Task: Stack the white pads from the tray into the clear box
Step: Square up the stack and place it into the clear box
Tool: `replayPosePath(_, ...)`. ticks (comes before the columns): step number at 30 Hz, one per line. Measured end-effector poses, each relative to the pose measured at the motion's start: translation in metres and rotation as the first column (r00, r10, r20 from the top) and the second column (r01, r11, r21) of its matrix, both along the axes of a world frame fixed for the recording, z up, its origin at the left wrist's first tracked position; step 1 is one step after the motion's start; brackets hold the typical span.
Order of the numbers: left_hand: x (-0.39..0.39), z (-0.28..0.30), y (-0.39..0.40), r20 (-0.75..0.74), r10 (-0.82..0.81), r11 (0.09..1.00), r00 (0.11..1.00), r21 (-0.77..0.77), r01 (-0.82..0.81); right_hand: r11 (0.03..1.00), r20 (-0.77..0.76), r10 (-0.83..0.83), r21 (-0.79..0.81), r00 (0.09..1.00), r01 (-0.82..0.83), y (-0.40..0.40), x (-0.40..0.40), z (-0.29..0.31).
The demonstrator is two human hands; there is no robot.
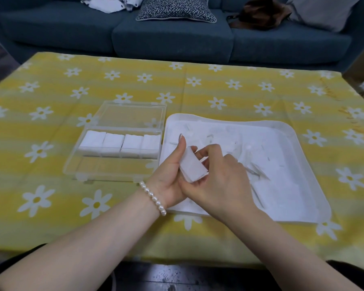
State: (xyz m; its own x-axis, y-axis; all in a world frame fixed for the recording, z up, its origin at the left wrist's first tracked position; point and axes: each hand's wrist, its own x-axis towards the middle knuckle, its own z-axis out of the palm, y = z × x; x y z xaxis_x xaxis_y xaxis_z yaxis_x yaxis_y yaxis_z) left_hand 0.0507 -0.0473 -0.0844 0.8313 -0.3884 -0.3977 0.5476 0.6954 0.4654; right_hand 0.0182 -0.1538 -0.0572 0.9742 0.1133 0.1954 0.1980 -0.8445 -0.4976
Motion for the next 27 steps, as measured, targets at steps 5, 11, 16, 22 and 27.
replayPosePath(5, -0.001, 0.000, 0.002, 0.015, -0.050, 0.998, 0.999, -0.032, 0.050, 0.999, 0.059, 0.032, -0.041, 0.998, -0.029, 0.002, 0.000, -0.001)
replayPosePath(11, 0.000, -0.005, 0.002, 0.011, -0.090, 0.996, 0.996, -0.007, 0.090, 0.997, 0.180, 0.032, -0.076, 0.983, -0.018, -0.001, 0.003, -0.008)
replayPosePath(16, -0.001, -0.007, 0.001, 0.025, -0.124, 0.992, 0.992, -0.014, 0.124, 0.990, 0.078, 0.088, -0.120, 0.993, -0.078, -0.006, 0.004, -0.009)
replayPosePath(22, -0.001, -0.002, 0.001, -0.030, -0.097, 0.995, 0.995, -0.043, 0.095, 0.989, 0.028, 0.126, -0.077, 0.992, -0.123, -0.007, 0.001, 0.005)
replayPosePath(27, 0.001, 0.002, 0.008, -0.162, -0.111, 0.994, 0.981, -0.001, 0.112, 0.963, 0.013, 0.230, 0.141, 0.973, -0.229, -0.035, 0.012, 0.027)
